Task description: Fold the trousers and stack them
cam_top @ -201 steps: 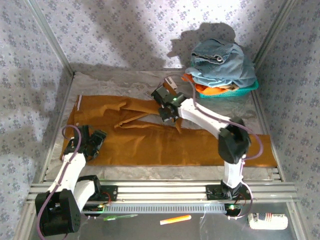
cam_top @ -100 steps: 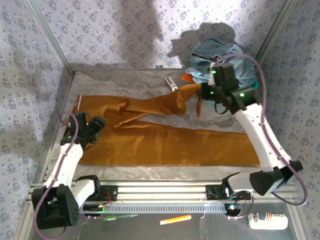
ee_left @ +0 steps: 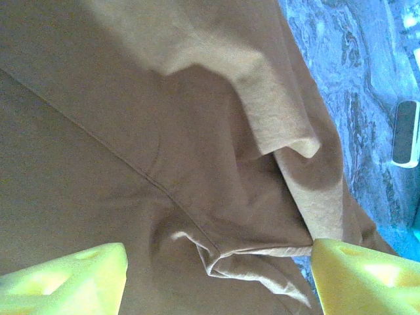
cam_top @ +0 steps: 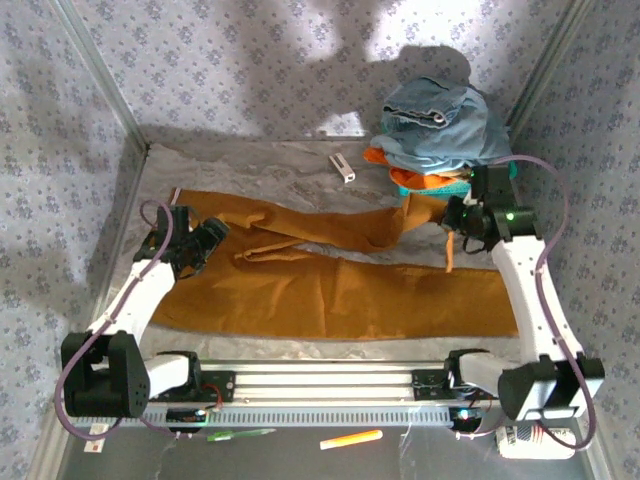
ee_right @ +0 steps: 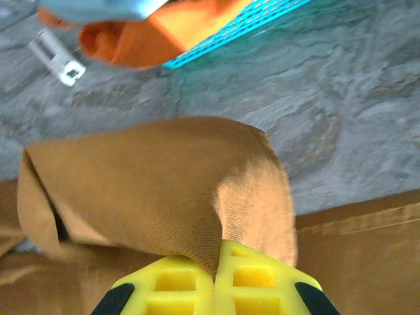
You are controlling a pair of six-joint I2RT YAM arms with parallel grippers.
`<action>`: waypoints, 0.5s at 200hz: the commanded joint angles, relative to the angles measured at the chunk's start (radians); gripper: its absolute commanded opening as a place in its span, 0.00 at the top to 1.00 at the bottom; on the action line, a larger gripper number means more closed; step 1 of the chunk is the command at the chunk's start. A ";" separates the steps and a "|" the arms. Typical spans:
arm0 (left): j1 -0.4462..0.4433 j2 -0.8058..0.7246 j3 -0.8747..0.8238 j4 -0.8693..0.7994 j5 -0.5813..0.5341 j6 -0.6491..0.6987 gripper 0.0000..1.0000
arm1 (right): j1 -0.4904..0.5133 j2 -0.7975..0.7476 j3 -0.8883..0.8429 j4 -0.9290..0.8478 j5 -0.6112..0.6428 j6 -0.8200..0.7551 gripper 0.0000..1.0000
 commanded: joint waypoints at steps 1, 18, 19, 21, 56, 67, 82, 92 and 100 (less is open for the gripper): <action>-0.086 0.016 0.073 -0.010 -0.072 0.084 0.22 | 0.068 -0.094 -0.055 -0.024 0.022 0.027 1.00; -0.192 0.091 0.171 -0.048 -0.159 0.157 0.21 | 0.094 -0.119 -0.094 -0.023 0.027 0.037 1.00; -0.197 0.097 0.177 -0.050 -0.163 0.162 0.20 | 0.094 -0.120 -0.094 -0.023 0.028 0.038 1.00; -0.210 0.109 0.190 -0.054 -0.171 0.171 0.20 | 0.097 -0.120 -0.098 -0.023 0.029 0.038 1.00; -0.378 0.420 0.482 -0.172 -0.313 0.374 0.21 | 0.105 -0.116 -0.120 -0.006 0.025 0.047 1.00; -0.406 0.526 0.566 -0.208 -0.336 0.420 0.21 | 0.106 -0.110 -0.122 0.002 0.024 0.050 1.00; -0.433 0.659 0.675 -0.275 -0.375 0.446 0.21 | 0.108 -0.107 -0.129 0.014 0.018 0.053 1.00; -0.443 0.726 0.725 -0.312 -0.369 0.453 0.21 | 0.107 -0.105 -0.133 0.020 0.017 0.054 1.00; -0.449 0.764 0.747 -0.334 -0.370 0.452 0.21 | 0.107 -0.106 -0.137 0.023 0.017 0.054 1.00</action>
